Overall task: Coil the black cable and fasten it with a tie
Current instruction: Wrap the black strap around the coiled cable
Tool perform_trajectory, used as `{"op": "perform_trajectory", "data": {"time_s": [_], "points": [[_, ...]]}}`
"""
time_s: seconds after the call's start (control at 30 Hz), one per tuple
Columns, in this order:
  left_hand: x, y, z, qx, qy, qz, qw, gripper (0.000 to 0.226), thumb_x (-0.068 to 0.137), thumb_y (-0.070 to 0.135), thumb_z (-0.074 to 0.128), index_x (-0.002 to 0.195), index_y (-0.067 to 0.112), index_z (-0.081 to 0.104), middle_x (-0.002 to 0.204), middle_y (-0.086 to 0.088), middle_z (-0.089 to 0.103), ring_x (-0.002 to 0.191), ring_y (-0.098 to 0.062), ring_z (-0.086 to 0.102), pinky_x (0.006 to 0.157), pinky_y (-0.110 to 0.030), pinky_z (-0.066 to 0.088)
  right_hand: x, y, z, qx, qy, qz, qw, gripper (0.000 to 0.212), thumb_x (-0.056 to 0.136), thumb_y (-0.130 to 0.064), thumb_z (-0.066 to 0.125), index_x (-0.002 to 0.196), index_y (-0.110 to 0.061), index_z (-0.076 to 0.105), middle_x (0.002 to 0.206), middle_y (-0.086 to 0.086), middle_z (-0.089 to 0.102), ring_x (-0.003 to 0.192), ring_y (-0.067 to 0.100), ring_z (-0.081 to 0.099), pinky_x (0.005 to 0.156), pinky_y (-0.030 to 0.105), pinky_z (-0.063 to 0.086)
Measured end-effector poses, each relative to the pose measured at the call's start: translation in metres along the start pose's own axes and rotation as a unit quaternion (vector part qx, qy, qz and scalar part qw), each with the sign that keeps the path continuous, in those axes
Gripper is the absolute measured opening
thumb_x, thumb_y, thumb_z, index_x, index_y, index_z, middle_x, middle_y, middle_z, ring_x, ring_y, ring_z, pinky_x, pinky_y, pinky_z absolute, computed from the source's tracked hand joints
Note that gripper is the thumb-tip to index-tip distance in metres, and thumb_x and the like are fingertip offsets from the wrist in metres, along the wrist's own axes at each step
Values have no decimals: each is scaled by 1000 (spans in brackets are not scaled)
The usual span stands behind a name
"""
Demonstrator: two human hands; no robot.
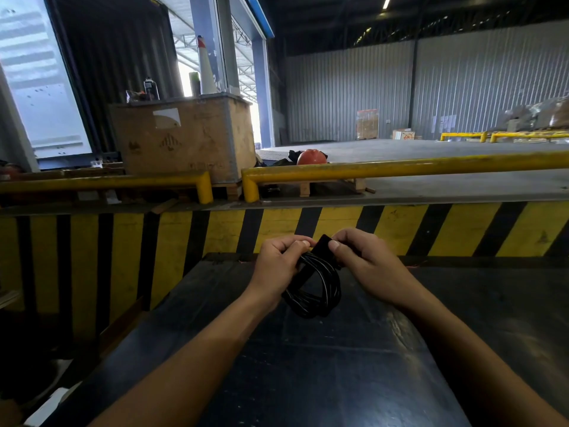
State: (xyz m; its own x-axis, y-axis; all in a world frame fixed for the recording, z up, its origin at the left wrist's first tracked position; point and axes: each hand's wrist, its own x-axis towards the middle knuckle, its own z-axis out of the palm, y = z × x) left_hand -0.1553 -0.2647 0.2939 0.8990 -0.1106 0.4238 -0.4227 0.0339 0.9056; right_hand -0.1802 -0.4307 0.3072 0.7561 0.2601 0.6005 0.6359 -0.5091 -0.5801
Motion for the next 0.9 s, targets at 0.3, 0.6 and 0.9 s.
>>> {"op": "perform_trajectory", "data": {"time_s": [0.3, 0.6, 0.9], "points": [[3, -2, 2, -45, 31, -35, 998, 22, 91, 9, 51, 81, 13, 70, 64, 1, 66, 41, 0, 55, 37, -10, 38, -7, 3, 14, -31, 11, 32, 999, 48, 80, -41, 68, 120, -28, 45, 99, -19, 58, 85, -7, 58, 63, 6, 47], [7, -1, 7, -28, 119, -64, 990, 21, 90, 14, 53, 78, 19, 68, 90, -12, 68, 75, -21, 64, 52, -24, 52, -20, -5, 50, -263, 64, -36, 962, 50, 70, -23, 77, 110, -29, 47, 147, 8, 34, 131, 32, 36, 103, 35, 20], [8, -8, 10, -1, 136, -97, 986, 17, 91, 19, 53, 84, 17, 68, 75, -8, 65, 48, -9, 51, 39, -20, 38, -12, 7, 53, -293, 59, -17, 954, 47, 70, -25, 77, 109, -28, 52, 149, 11, 32, 134, 31, 36, 105, 37, 16]]}}
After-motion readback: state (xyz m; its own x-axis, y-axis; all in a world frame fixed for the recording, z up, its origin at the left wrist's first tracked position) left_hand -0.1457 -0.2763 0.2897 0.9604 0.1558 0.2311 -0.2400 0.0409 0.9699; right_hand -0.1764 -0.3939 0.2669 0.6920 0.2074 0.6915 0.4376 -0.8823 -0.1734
